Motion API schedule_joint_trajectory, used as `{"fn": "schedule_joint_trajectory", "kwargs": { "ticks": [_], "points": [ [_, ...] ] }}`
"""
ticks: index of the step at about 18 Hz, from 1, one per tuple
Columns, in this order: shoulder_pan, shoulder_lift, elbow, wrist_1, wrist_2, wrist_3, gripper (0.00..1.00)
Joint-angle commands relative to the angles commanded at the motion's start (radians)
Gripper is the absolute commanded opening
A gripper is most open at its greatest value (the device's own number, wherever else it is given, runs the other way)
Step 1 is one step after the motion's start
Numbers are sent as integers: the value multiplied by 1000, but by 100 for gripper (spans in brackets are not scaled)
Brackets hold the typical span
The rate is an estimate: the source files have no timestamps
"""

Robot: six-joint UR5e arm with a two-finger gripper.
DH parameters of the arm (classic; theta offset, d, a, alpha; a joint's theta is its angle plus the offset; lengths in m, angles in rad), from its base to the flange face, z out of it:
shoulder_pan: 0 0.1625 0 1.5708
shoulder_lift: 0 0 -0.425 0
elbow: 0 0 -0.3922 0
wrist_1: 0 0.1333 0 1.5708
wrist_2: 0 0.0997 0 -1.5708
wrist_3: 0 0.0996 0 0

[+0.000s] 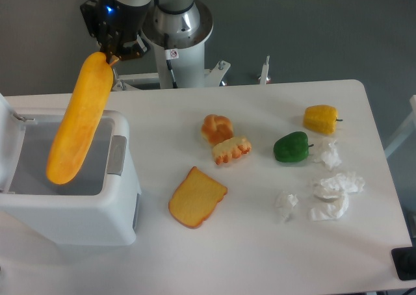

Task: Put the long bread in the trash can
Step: 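Lower the hanging bread into the trash can opening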

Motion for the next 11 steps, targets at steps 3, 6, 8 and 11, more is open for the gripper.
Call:
{"fn": "schedule_joint_trajectory", "kwargs": {
  "ticks": [3, 6, 8, 11],
  "points": [
    [-12, -3, 3, -14, -5, -2, 3],
    [-15, -14, 6, -43, -5, -2, 2],
    [-15, -15, 8, -51, -12, -2, 2],
    [-14, -18, 17, -51, -35, -6, 2]
  ]
}}
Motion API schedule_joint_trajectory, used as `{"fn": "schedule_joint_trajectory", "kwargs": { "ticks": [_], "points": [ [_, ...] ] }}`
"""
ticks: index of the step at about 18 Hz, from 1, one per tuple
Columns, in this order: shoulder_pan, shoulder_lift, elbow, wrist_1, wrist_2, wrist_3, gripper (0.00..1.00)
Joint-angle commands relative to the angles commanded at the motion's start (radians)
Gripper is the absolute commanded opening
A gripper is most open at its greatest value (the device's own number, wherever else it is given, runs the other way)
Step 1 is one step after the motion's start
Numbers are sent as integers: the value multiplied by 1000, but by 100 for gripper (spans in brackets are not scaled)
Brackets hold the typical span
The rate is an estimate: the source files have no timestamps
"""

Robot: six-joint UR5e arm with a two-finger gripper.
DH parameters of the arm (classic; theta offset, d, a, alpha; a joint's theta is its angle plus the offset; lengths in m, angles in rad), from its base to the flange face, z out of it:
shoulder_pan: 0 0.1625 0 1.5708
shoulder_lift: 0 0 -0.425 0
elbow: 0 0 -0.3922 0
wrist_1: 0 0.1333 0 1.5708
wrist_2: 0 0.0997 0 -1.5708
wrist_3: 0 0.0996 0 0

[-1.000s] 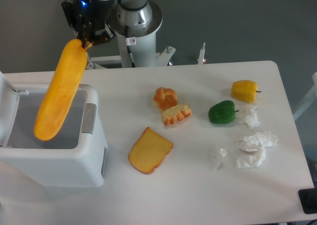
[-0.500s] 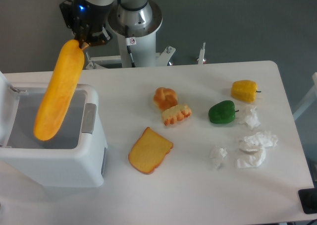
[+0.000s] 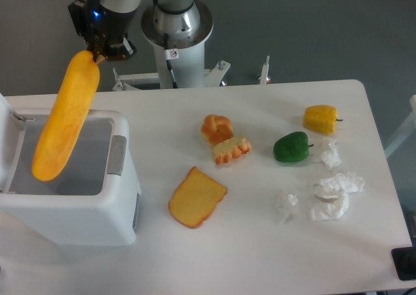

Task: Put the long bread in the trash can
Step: 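Lower the hanging bread into the trash can opening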

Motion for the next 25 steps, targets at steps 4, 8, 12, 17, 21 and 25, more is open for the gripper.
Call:
{"fn": "schedule_joint_trajectory", "kwargs": {
  "ticks": [4, 8, 12, 17, 21, 25],
  "points": [
    [-2, -28, 23, 0, -11, -37, 2],
    [-2, -43, 26, -3, -11, -60, 2],
    [0, -43, 26, -11, -8, -61, 2],
    [3, -43, 26, -43, 0, -60, 2],
    [3, -46, 37, -43, -5, -61, 2],
    [2, -60, 46, -43, -5, -72, 3]
  ]
}}
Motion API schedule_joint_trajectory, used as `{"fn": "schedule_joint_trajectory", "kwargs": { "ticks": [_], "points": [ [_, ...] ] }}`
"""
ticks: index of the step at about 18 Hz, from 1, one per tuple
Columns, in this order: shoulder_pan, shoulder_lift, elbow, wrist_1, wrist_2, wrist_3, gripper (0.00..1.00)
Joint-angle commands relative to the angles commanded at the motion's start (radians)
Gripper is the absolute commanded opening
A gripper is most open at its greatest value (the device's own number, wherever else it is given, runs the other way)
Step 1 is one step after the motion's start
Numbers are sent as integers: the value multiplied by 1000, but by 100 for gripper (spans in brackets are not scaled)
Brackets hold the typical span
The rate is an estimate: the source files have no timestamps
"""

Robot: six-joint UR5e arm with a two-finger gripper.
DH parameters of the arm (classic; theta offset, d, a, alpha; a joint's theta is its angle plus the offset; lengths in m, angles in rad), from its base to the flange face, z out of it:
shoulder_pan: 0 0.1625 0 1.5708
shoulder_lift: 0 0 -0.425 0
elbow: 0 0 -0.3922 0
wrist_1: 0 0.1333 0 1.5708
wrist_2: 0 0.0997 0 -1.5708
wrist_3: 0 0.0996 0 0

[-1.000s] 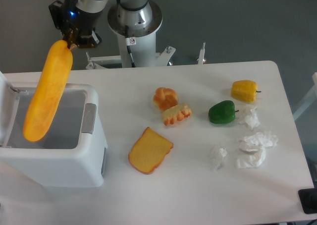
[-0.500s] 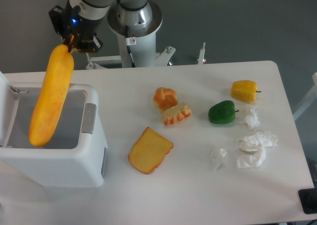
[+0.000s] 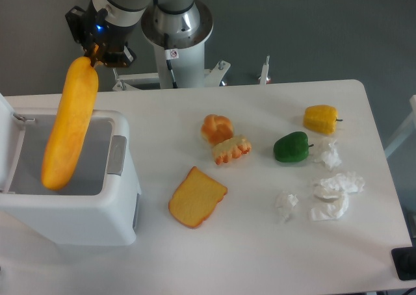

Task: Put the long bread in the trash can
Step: 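Lower the hanging bread into the trash can opening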

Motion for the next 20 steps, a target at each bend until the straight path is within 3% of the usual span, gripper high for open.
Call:
{"fn": "schedule_joint_trajectory", "kwargs": {
  "ticks": [20],
  "points": [
    [-5, -21, 25, 3, 0, -14, 3]
  ]
}}
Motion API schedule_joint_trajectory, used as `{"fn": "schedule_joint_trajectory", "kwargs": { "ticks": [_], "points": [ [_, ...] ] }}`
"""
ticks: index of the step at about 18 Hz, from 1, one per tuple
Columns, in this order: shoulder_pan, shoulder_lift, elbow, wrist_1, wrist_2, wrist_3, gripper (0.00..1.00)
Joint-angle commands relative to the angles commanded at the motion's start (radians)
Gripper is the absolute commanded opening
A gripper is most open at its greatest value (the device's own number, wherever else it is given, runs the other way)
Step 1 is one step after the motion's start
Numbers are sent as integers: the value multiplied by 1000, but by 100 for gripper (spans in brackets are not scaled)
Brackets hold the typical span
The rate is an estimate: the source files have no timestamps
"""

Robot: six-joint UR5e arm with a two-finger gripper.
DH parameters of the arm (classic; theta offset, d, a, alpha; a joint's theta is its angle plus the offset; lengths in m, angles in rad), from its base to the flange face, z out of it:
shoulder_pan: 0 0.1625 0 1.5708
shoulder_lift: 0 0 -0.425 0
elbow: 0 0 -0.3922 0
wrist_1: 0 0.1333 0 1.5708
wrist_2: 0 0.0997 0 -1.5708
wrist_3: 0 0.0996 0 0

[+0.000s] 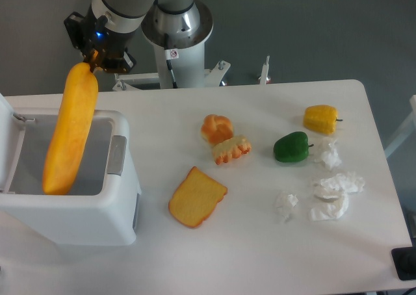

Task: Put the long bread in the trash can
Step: 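Lower the hanging bread into the trash can opening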

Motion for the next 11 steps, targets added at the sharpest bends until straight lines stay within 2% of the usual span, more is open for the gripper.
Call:
{"fn": "schedule_joint_trajectory", "kwargs": {
  "ticks": [11],
  "points": [
    [2, -8, 5, 5, -2, -18, 4]
  ]
}}
